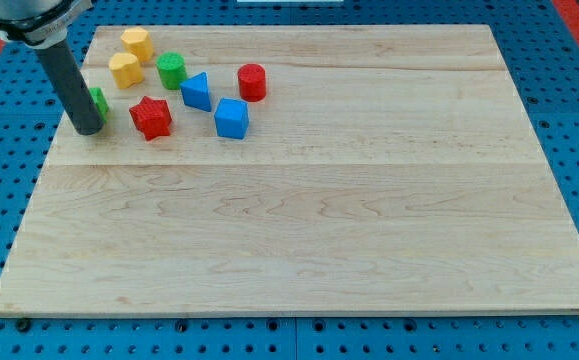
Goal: Drag the red star close to the right side of the green star
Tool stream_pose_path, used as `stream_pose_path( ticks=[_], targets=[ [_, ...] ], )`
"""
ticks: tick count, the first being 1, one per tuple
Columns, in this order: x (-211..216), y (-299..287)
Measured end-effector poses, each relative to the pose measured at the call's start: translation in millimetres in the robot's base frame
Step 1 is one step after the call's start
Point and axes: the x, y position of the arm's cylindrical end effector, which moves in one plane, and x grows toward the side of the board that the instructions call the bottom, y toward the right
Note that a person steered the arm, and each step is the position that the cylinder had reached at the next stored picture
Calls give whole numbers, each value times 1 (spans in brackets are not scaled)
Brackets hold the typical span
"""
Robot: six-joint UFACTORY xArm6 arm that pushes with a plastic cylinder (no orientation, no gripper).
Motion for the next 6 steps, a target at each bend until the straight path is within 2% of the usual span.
stream_pose_path(
  ticks=[1,2,4,6],
  targets=[
    [31,58],
    [28,103],
    [-19,100],
    [-40,80]
  ],
)
